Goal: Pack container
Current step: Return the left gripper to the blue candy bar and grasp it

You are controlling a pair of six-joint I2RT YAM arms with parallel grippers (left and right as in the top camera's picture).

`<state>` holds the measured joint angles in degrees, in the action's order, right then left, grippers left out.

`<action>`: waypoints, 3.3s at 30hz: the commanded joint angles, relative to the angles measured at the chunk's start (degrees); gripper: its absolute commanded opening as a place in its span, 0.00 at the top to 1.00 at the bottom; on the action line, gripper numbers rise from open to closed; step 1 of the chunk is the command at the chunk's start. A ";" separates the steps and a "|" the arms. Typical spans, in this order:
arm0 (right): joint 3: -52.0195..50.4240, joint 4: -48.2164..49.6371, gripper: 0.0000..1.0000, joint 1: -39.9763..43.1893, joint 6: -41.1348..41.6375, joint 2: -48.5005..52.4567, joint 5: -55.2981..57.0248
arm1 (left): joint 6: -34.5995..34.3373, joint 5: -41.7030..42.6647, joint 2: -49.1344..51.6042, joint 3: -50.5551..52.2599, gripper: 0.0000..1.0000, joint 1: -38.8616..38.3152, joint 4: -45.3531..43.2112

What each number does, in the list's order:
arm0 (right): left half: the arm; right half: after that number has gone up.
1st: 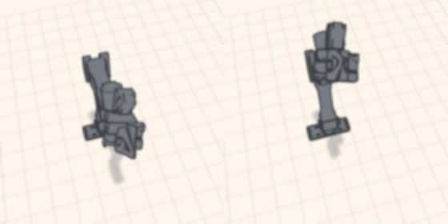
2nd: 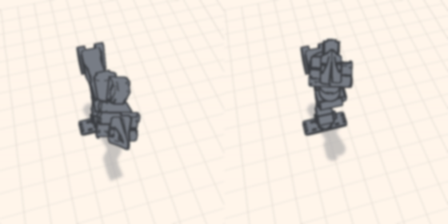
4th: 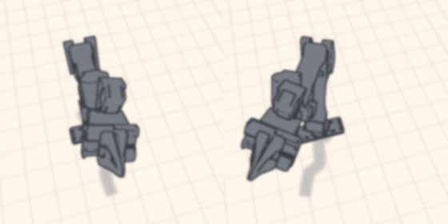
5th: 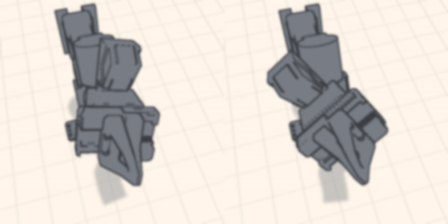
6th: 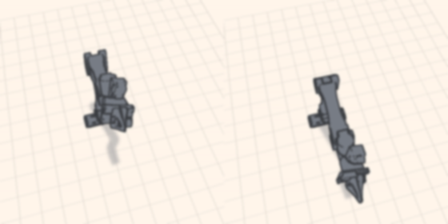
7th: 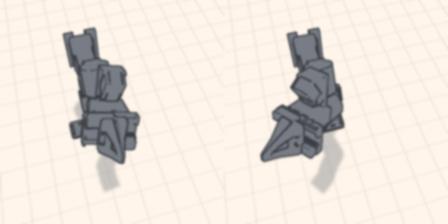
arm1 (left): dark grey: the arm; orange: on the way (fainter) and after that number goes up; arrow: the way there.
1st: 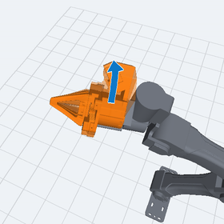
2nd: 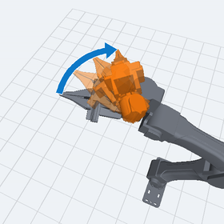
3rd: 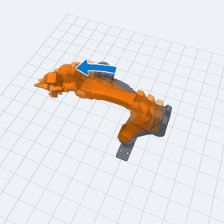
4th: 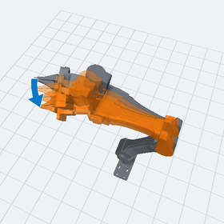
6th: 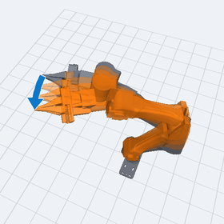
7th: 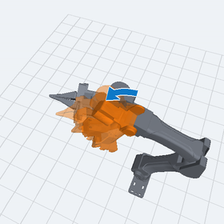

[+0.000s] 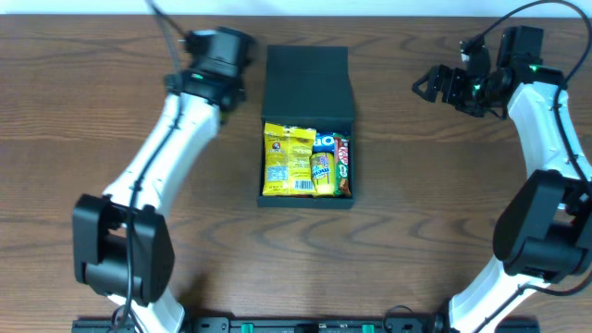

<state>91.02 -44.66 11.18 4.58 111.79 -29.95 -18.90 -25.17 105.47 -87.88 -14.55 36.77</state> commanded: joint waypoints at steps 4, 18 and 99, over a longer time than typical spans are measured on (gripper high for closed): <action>0.81 0.11 0.01 0.68 0.50 -1.46 -0.31 | 5.51 11.43 6.23 -0.35 0.00 8.28 -2.78; 0.81 0.07 0.01 0.68 0.55 -1.46 -0.31 | 24.63 15.19 14.78 -0.35 0.00 10.14 -10.05; 0.81 -1.42 0.01 0.39 1.84 -1.46 -0.31 | 18.01 24.72 20.65 1.38 0.43 13.07 -11.85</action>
<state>91.02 -45.91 11.18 5.87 111.79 -29.95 -0.43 -0.19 124.53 -87.11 -1.39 25.04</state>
